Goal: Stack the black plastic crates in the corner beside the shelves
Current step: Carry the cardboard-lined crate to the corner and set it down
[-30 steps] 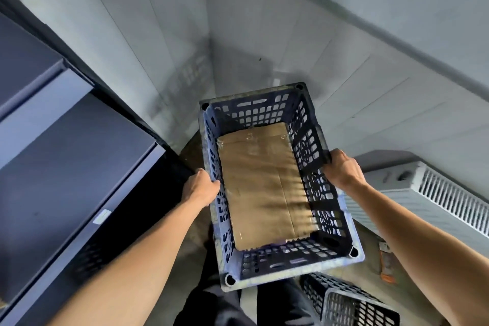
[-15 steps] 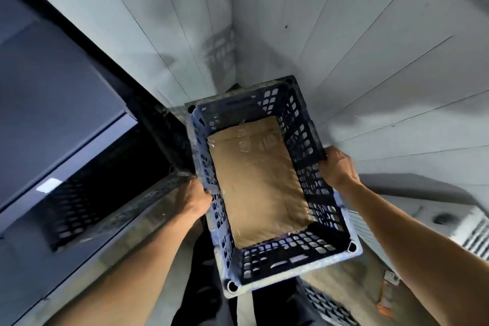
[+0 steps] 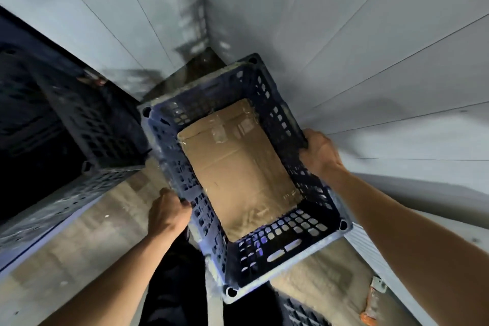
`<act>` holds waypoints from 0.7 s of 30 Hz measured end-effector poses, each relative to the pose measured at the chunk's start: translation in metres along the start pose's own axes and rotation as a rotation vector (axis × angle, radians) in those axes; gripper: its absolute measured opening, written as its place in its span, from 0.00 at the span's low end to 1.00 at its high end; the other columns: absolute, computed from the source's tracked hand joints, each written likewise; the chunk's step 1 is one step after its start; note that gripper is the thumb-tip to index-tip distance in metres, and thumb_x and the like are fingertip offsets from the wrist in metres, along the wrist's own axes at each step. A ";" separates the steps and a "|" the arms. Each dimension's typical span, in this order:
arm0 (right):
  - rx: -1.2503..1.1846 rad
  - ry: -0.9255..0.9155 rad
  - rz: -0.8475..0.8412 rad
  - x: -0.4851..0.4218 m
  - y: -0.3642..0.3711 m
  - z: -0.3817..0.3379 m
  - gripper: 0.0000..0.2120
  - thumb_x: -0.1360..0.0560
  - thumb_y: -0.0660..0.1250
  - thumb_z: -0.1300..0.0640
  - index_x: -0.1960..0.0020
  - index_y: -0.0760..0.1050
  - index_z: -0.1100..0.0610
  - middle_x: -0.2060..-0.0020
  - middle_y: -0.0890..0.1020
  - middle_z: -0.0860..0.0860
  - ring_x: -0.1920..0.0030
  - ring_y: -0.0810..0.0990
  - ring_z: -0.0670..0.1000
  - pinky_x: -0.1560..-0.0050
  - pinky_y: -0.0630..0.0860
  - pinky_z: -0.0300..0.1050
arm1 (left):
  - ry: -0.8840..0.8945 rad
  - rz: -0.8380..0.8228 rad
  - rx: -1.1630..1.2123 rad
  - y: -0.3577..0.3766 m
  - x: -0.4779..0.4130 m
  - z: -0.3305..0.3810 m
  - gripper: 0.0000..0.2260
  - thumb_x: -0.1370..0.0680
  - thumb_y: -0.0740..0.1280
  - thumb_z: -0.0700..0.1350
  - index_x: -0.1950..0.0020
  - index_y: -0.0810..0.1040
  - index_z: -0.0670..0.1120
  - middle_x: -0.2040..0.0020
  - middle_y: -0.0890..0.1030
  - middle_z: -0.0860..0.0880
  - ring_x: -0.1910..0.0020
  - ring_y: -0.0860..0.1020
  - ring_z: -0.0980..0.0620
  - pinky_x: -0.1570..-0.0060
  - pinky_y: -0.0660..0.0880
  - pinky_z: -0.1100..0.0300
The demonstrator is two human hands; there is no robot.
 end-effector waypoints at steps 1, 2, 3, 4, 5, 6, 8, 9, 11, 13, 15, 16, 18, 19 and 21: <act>-0.009 -0.002 -0.002 -0.010 0.010 0.006 0.16 0.29 0.64 0.60 0.41 0.75 0.52 0.51 0.80 0.55 0.54 0.79 0.58 0.53 0.78 0.48 | -0.006 -0.001 -0.001 0.013 -0.008 0.000 0.09 0.21 0.64 0.45 0.49 0.71 0.39 0.60 0.80 0.42 0.67 0.78 0.46 0.74 0.68 0.59; -0.019 -0.007 -0.002 -0.020 0.020 0.013 0.15 0.28 0.64 0.60 0.42 0.76 0.53 0.51 0.80 0.54 0.54 0.79 0.57 0.55 0.75 0.45 | -0.013 -0.006 -0.004 0.025 -0.016 0.000 0.09 0.21 0.64 0.45 0.49 0.71 0.39 0.61 0.79 0.43 0.67 0.78 0.47 0.74 0.67 0.60; -0.025 -0.015 0.001 -0.029 0.026 0.018 0.14 0.28 0.64 0.60 0.43 0.77 0.53 0.52 0.80 0.54 0.55 0.78 0.55 0.55 0.73 0.42 | -0.024 -0.012 -0.007 0.034 -0.023 0.001 0.09 0.21 0.65 0.45 0.50 0.72 0.39 0.62 0.79 0.43 0.68 0.77 0.48 0.75 0.66 0.60; -0.029 -0.032 0.004 -0.038 0.035 0.024 0.12 0.27 0.64 0.60 0.44 0.77 0.54 0.53 0.80 0.53 0.55 0.78 0.53 0.55 0.71 0.41 | -0.037 -0.018 -0.010 0.046 -0.030 0.000 0.09 0.22 0.65 0.45 0.50 0.72 0.39 0.62 0.78 0.44 0.68 0.77 0.48 0.75 0.66 0.60; -0.028 -0.041 0.006 -0.047 0.041 0.030 0.11 0.26 0.65 0.59 0.44 0.77 0.54 0.53 0.80 0.53 0.55 0.78 0.53 0.55 0.71 0.41 | -0.048 -0.014 -0.009 0.056 -0.038 -0.001 0.10 0.23 0.66 0.46 0.51 0.73 0.39 0.63 0.79 0.44 0.68 0.77 0.47 0.74 0.67 0.60; -0.021 -0.053 0.009 -0.054 0.046 0.036 0.11 0.26 0.65 0.59 0.44 0.77 0.53 0.54 0.80 0.53 0.54 0.78 0.53 0.54 0.72 0.41 | -0.055 -0.014 -0.007 0.064 -0.044 -0.001 0.10 0.24 0.66 0.47 0.52 0.74 0.40 0.64 0.80 0.44 0.68 0.78 0.46 0.74 0.69 0.60; -0.010 -0.075 0.015 -0.064 0.053 0.044 0.12 0.26 0.65 0.59 0.42 0.77 0.53 0.53 0.81 0.55 0.54 0.79 0.55 0.53 0.75 0.43 | -0.054 -0.029 -0.002 0.080 -0.056 0.000 0.11 0.27 0.65 0.50 0.55 0.76 0.42 0.66 0.81 0.46 0.70 0.80 0.45 0.73 0.75 0.58; -0.012 -0.085 0.018 -0.069 0.056 0.046 0.13 0.26 0.65 0.60 0.42 0.77 0.54 0.52 0.81 0.55 0.54 0.79 0.56 0.53 0.75 0.44 | -0.044 -0.037 0.004 0.086 -0.060 0.001 0.11 0.28 0.64 0.50 0.57 0.76 0.43 0.67 0.82 0.47 0.70 0.80 0.46 0.72 0.76 0.57; -0.033 -0.089 0.019 -0.078 0.059 0.050 0.14 0.25 0.65 0.60 0.40 0.77 0.55 0.51 0.82 0.56 0.54 0.79 0.55 0.53 0.75 0.44 | -0.035 -0.055 0.038 0.097 -0.066 0.007 0.09 0.24 0.66 0.48 0.58 0.76 0.43 0.67 0.82 0.47 0.70 0.80 0.47 0.73 0.73 0.60; -0.056 -0.086 0.010 -0.086 0.063 0.051 0.18 0.25 0.66 0.60 0.36 0.76 0.54 0.49 0.82 0.55 0.53 0.79 0.54 0.51 0.75 0.43 | -0.043 -0.068 0.054 0.103 -0.071 0.012 0.08 0.22 0.67 0.46 0.57 0.77 0.42 0.65 0.83 0.47 0.69 0.81 0.49 0.75 0.69 0.63; -0.049 -0.098 -0.008 -0.093 0.067 0.051 0.21 0.25 0.65 0.60 0.32 0.73 0.54 0.45 0.81 0.55 0.49 0.79 0.55 0.48 0.75 0.42 | -0.048 -0.073 0.062 0.110 -0.078 0.012 0.07 0.23 0.67 0.46 0.54 0.78 0.42 0.64 0.83 0.47 0.68 0.83 0.49 0.76 0.69 0.64; -0.046 -0.105 -0.017 -0.096 0.070 0.051 0.22 0.25 0.65 0.61 0.32 0.72 0.55 0.44 0.81 0.56 0.48 0.79 0.55 0.48 0.73 0.41 | -0.053 -0.074 0.078 0.112 -0.081 0.012 0.08 0.23 0.67 0.46 0.53 0.79 0.41 0.64 0.83 0.47 0.68 0.83 0.49 0.76 0.70 0.64; -0.044 -0.106 -0.020 -0.101 0.073 0.050 0.21 0.24 0.64 0.62 0.31 0.71 0.57 0.42 0.80 0.56 0.46 0.78 0.55 0.49 0.70 0.38 | -0.058 -0.078 0.111 0.113 -0.084 0.013 0.07 0.24 0.68 0.45 0.53 0.79 0.42 0.63 0.84 0.46 0.66 0.83 0.48 0.73 0.75 0.61; -0.046 -0.099 -0.011 -0.103 0.074 0.050 0.22 0.24 0.64 0.62 0.31 0.71 0.58 0.42 0.80 0.56 0.45 0.78 0.55 0.49 0.69 0.37 | -0.053 -0.080 0.127 0.114 -0.085 0.014 0.06 0.25 0.68 0.45 0.54 0.79 0.42 0.63 0.84 0.46 0.66 0.83 0.47 0.70 0.78 0.58; -0.053 -0.077 0.021 -0.109 0.075 0.052 0.22 0.24 0.65 0.62 0.30 0.70 0.59 0.41 0.80 0.57 0.44 0.78 0.56 0.49 0.69 0.37 | -0.044 -0.078 0.154 0.114 -0.086 0.017 0.07 0.25 0.69 0.46 0.57 0.79 0.42 0.62 0.84 0.45 0.64 0.84 0.46 0.64 0.82 0.51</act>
Point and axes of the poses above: each hand's wrist, its own x-axis away from the middle knuckle, its own y-axis out of the palm, z = x × y, the point moved 4 cm from there along -x, towards the middle knuckle
